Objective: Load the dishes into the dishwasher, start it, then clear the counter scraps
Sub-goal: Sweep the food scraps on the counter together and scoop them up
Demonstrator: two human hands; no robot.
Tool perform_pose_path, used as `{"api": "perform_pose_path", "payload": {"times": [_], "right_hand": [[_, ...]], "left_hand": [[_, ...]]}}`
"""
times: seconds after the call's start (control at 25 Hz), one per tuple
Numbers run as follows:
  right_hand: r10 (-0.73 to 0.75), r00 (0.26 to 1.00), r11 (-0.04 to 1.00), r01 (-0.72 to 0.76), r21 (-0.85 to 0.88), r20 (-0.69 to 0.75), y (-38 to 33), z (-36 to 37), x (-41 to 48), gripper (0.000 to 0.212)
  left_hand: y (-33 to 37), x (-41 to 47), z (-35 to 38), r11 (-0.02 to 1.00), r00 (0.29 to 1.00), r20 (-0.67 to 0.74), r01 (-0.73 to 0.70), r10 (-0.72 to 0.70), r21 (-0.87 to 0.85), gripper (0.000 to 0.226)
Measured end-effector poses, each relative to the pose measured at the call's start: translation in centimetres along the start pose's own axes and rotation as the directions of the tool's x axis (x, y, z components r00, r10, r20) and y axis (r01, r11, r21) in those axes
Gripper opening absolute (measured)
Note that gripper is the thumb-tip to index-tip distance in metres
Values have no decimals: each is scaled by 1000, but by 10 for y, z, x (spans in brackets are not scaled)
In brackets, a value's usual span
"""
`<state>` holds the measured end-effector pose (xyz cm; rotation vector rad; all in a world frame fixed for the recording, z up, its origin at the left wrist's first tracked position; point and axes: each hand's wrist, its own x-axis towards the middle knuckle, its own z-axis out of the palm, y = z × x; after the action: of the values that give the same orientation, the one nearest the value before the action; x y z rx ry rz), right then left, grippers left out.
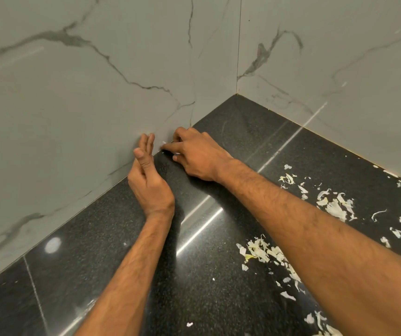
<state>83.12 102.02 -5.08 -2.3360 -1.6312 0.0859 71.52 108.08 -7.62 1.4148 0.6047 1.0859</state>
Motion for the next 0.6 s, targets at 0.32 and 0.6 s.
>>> {"api": "perform_pose_path", "payload": {"times": [0.32, 0.6], "right_hand": [[29, 996, 954, -54, 296, 88, 32, -38, -40, 24], [465, 880, 880, -449, -157, 92, 118, -61, -54, 46]], "left_hand": [[2, -1, -1, 996, 991, 133, 1, -12, 87, 64], [0, 2, 4, 920, 905, 423, -128, -44, 370, 90]]}}
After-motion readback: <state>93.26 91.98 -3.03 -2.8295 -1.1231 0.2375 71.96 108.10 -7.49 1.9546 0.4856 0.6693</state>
